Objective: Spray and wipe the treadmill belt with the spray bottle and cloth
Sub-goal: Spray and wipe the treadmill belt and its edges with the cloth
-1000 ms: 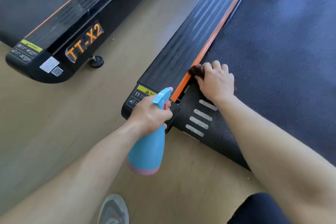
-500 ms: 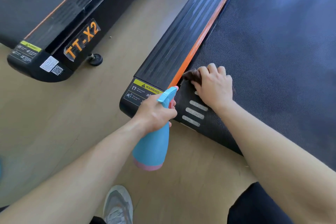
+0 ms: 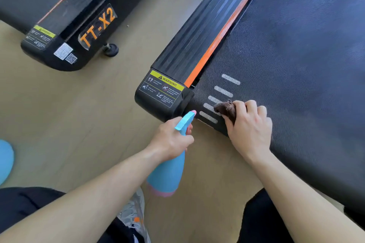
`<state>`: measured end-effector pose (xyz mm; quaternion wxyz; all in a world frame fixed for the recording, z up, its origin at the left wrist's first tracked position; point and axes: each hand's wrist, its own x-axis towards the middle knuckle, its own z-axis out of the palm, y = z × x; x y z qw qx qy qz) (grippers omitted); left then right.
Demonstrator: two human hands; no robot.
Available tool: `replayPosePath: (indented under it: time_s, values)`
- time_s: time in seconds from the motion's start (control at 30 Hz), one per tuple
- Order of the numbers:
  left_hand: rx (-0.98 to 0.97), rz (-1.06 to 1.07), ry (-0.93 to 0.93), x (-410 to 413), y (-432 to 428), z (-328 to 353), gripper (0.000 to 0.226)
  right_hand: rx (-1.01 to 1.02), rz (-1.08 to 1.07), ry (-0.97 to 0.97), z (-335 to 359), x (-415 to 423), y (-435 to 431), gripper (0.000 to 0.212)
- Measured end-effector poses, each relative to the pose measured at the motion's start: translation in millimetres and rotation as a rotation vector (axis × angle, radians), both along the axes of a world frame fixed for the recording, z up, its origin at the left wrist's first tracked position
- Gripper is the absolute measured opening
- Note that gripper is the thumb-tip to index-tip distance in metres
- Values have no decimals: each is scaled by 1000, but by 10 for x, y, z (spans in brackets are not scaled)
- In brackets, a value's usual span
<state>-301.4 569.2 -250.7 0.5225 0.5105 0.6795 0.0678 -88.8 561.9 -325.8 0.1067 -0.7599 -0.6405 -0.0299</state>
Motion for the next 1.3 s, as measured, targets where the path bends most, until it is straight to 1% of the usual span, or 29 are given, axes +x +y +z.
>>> replayPosePath:
  time_s: [0.13, 0.23, 0.27, 0.33, 0.37, 0.4, 0.43, 0.47, 0.5, 0.57, 0.63, 0.67, 0.77, 0.87, 0.9, 1.0, 1.1, 1.13, 1.23, 1.3]
  values:
    - [10, -10, 65, -17, -53, 14, 48, 13, -6, -3, -19, -13, 8, 41]
    - [20, -6, 88, -26, -35, 56, 47, 7, -9, -4, -12, -9, 14, 42]
    - [12, -8, 88, -31, -28, 68, 41, 3, -7, -1, -5, -6, 15, 42]
    - [-6, -17, 129, -48, -42, 81, 12, -3, -1, 16, 3, -7, 6, 43]
    - [-10, -22, 150, -61, -53, 85, 6, -3, 3, 30, 5, -6, 1, 43]
    - [-13, -25, 164, -83, -67, 84, 10, -2, 10, 43, 8, -2, 5, 43]
    - [-11, -18, 170, -108, -79, 91, 10, 1, 22, 52, 15, 3, 30, 43]
    - [-7, -14, 161, -135, -88, 91, 6, 6, 40, 52, 27, 5, 83, 42]
    - [-9, -11, 141, -171, -100, 84, 9, 9, 65, 46, 38, -5, 167, 43]
    - [2, 13, 84, -233, -96, 77, 38, 12, 133, 48, 69, -102, 430, 44]
    - [36, 32, 68, -273, -69, 67, 51, -27, 226, 55, 99, -284, 738, 44]
    - [44, 43, 69, -288, -52, 60, 51, -55, 268, 38, 100, -373, 831, 43]
    - [63, 67, 65, -309, 16, 63, 37, -64, 375, -28, 68, -348, 753, 42]
    - [66, 77, 20, -295, 48, 91, 41, -2, 564, -141, 3, -66, 300, 44]
    - [63, 76, 8, -286, 49, 103, 41, 7, 594, -172, -11, -9, 207, 43]
    - [72, 65, 7, -272, 60, 86, 35, 16, 546, -216, -41, -99, 280, 36]
    - [80, 43, 43, -237, 119, 75, 32, 15, 449, -180, -18, -372, 539, 34]
    - [84, 39, 48, -219, 141, 68, 34, 3, 404, -163, -10, -446, 599, 36]
    - [74, 40, 12, -173, 182, 99, 58, 31, 346, -170, -27, -521, 564, 34]
    - [87, 44, -18, -168, 209, 100, 56, 90, 399, -215, -89, -415, 382, 28]
